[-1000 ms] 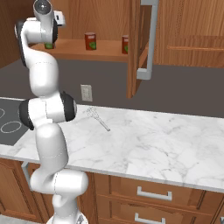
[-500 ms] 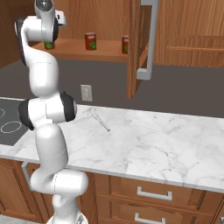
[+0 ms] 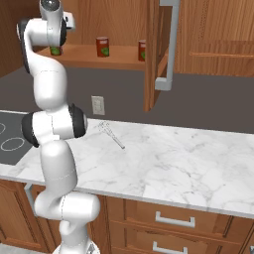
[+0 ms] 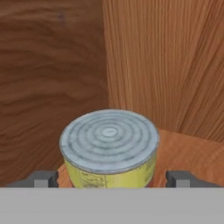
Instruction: Stack two cans on top of the other two cans in the cabinet.
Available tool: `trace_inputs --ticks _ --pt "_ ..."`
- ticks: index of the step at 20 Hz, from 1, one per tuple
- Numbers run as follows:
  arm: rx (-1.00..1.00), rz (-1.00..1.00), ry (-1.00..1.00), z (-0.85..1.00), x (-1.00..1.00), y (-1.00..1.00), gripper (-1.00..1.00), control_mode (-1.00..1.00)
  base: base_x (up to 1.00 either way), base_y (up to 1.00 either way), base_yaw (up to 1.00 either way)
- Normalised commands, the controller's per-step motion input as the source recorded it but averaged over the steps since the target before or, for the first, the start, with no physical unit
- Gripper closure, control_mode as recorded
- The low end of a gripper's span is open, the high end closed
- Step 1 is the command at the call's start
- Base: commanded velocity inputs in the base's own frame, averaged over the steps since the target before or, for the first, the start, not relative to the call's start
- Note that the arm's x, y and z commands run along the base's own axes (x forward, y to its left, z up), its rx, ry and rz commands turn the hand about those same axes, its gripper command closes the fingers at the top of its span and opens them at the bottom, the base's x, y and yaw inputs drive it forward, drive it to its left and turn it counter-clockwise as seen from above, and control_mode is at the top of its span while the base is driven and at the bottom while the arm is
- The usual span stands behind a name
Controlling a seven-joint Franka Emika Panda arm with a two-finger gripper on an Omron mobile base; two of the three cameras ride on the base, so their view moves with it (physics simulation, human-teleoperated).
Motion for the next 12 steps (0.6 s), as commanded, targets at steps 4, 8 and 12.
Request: trace_inputs --ticks 4,8,12 --pt "0.00 0.00 0.00 -0.04 -0.04 -0.01 -1.00 -1.00 0.00 0.00 0.00" --pt "0.00 0.00 -0.07 -0.10 -0.39 -0.02 -1.00 -1.00 0.00 0.00 0.00" --pt "0.00 -0.05 -0.11 -0.15 -0.52 0.00 -1.00 -1.00 0.00 0.00 0.00"
